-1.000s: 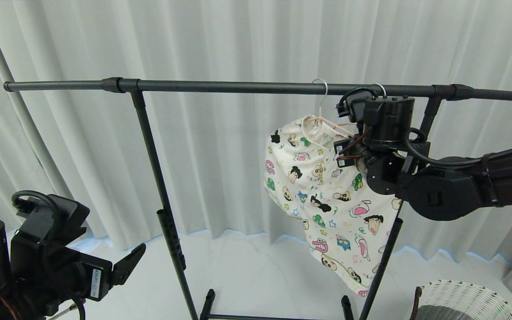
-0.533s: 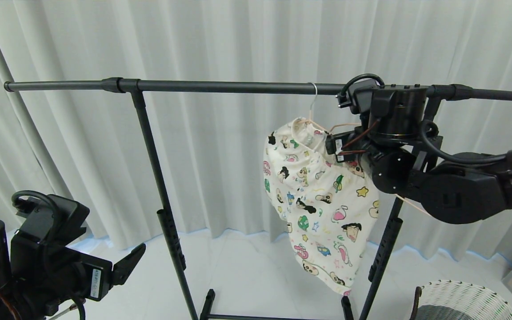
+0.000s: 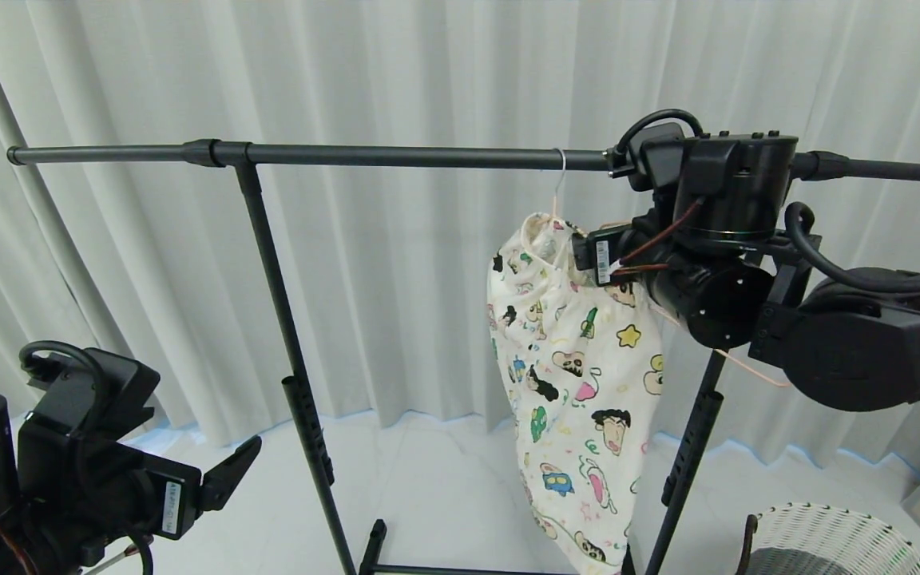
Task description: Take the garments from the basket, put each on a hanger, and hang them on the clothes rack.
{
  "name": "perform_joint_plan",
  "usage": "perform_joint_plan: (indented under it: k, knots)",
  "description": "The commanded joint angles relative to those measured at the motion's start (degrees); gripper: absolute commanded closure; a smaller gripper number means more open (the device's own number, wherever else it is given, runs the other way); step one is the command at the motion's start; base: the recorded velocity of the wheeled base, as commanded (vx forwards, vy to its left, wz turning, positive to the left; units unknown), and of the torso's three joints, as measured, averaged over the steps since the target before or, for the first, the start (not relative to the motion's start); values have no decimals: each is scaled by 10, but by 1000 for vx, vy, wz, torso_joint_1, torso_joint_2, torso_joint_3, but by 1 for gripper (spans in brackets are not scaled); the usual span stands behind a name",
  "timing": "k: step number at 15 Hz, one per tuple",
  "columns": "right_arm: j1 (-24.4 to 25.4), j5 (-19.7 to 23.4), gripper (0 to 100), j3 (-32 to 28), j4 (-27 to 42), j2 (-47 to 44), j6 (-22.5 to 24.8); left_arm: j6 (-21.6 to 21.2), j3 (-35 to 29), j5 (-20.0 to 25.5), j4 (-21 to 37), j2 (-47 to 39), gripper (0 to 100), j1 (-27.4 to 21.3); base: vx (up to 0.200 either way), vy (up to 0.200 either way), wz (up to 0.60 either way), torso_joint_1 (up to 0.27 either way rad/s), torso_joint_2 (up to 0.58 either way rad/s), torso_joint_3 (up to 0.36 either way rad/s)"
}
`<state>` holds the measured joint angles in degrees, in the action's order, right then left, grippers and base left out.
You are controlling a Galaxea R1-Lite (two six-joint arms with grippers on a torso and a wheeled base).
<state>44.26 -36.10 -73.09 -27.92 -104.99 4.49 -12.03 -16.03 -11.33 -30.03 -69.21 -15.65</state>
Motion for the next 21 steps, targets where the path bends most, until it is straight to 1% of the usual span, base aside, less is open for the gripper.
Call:
perform_joint_plan:
  k: [1, 3, 6, 9, 13, 14, 15, 16, 17, 18, 19, 20, 21]
  knots:
    - [0, 40, 0, 19, 10, 17, -3, 0, -1, 0, 0, -1, 0, 0, 0, 0, 0, 0, 0, 0]
    - [-4, 86, 0, 37, 24, 24, -4, 0, -3, 0, 0, -1, 0, 0, 0, 0, 0, 0, 0, 0]
    - [-9, 123, 0, 37, 62, 23, -27, 2, -3, 0, -1, -1, 0, 0, 0, 0, 0, 0, 0, 0]
    - [-22, 122, 0, 38, 75, 30, -36, 2, -1, 0, 0, -1, 0, 0, 0, 0, 0, 0, 0, 0]
    - [-34, 123, 0, 30, 262, 114, -131, -3, -4, -2, 0, -2, 0, 2, 0, 0, 0, 0, 0, 0]
    - [-39, 123, 0, 31, 291, 124, -134, -3, -3, -3, 0, -2, 0, 4, 0, 0, 0, 0, 0, 0]
    - [-58, 124, 0, 30, 397, 164, -135, -3, -1, -26, 0, -1, 0, 7, 0, 0, 0, 0, 0, 0]
    - [-67, 123, 0, 30, 462, 185, -133, -3, -2, -48, 0, -1, 0, 7, 0, 0, 0, 0, 0, 0]
    - [-73, 121, 0, 33, 505, 200, -134, -3, -3, -59, -1, -1, 0, 7, 0, 0, 0, 0, 0, 0]
    - [-77, 119, 0, 45, 528, 216, -135, -3, -3, -63, -1, -1, 0, 8, 0, 0, 0, 0, 0, 0]
    - [-82, 117, 0, 66, 528, 227, -131, -3, -3, -64, 0, -1, 0, 8, 0, 0, 0, 0, 0, 0]
    - [-82, 107, 0, 81, 528, 235, -128, -3, -2, -64, 0, -1, 0, 8, -200, 0, 0, -2, 7, 7]
    - [-81, 86, 0, 89, 526, 240, -128, -3, -1, -64, 0, -1, 0, 8, -200, 0, 0, 2, 7, 7]
